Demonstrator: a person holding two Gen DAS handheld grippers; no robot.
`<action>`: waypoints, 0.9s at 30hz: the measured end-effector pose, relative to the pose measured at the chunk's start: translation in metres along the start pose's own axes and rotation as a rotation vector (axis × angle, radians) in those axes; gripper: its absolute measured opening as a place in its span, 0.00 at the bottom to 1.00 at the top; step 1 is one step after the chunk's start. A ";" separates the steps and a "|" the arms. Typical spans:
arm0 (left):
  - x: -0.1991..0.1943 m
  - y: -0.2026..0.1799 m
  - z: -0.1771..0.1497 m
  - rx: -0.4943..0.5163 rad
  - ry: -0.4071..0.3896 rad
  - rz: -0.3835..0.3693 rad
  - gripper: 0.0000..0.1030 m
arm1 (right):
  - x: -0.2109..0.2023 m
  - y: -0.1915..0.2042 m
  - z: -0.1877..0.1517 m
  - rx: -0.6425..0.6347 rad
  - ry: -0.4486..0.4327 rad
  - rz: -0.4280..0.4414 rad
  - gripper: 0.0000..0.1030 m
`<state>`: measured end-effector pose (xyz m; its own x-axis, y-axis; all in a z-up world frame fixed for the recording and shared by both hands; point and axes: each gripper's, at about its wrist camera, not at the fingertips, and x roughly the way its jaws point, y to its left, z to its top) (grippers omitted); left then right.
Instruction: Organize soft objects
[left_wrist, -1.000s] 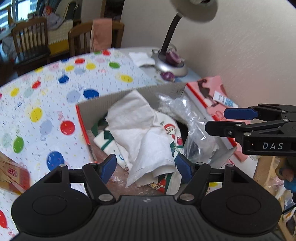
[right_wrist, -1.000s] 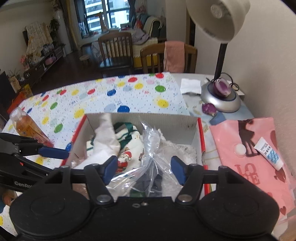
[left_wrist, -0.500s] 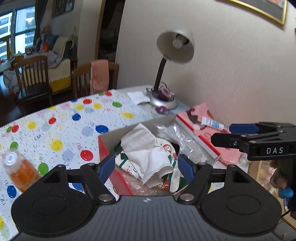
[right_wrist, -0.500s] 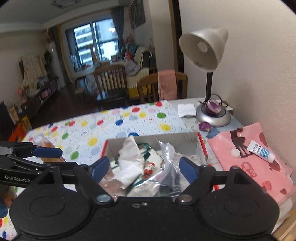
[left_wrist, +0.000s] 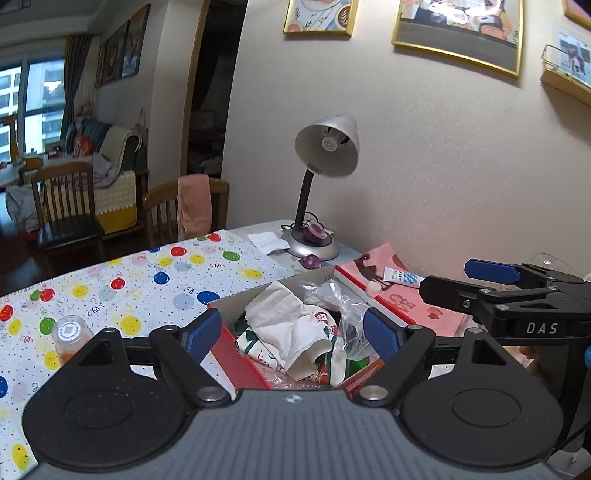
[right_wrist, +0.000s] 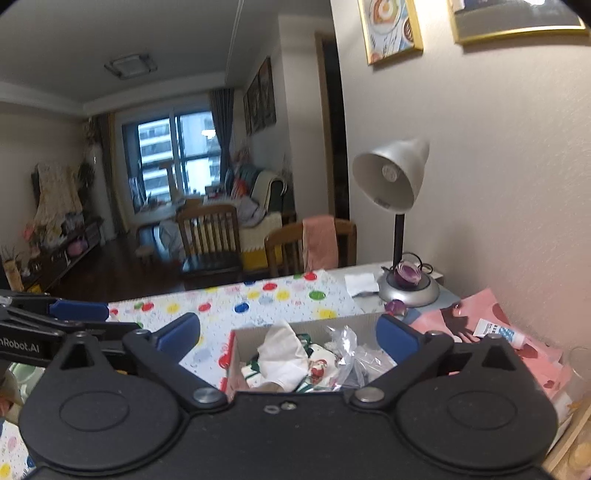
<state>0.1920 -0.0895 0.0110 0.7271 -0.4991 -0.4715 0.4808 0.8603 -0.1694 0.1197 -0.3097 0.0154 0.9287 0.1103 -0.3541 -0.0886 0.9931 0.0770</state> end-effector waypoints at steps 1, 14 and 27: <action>-0.003 0.000 -0.002 0.002 -0.003 -0.001 0.83 | -0.003 0.002 -0.002 0.008 -0.011 -0.001 1.00; -0.047 0.014 -0.025 -0.024 -0.052 0.067 0.97 | -0.025 0.040 -0.024 0.047 -0.043 0.036 1.00; -0.079 0.027 -0.040 -0.038 -0.075 0.151 0.98 | -0.027 0.069 -0.031 0.029 -0.052 0.062 1.00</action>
<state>0.1277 -0.0227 0.0096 0.8252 -0.3686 -0.4281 0.3451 0.9289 -0.1345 0.0771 -0.2425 0.0012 0.9393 0.1682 -0.2992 -0.1364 0.9828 0.1241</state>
